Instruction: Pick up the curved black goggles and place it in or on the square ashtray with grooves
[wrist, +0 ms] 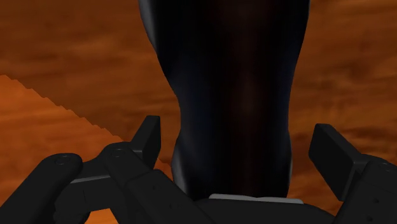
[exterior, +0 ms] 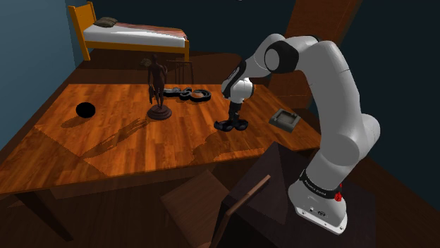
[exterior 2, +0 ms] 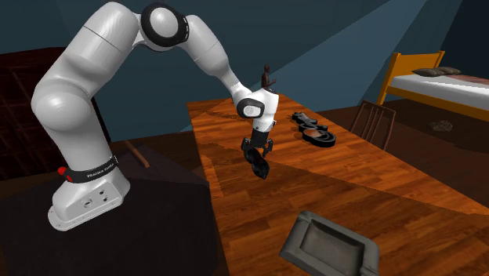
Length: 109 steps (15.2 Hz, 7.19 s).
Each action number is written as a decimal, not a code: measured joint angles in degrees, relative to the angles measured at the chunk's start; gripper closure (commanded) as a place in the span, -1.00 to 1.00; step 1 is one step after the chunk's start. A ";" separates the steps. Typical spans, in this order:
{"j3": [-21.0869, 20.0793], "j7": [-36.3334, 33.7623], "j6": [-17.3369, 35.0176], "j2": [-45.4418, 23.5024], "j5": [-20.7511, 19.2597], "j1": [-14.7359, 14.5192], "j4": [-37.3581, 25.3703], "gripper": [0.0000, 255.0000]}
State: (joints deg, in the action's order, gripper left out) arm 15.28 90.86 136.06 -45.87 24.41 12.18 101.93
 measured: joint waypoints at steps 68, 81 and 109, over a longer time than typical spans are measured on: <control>9.53 25.14 -25.79 -3.59 -4.35 28.82 -27.20 1.00; 8.71 24.11 -27.56 -12.75 -4.27 31.50 -39.59 -1.00; 6.02 9.89 -19.37 -29.44 -5.92 22.28 -53.03 1.00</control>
State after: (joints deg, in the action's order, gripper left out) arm 21.30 100.75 116.70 -75.31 18.50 34.46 48.91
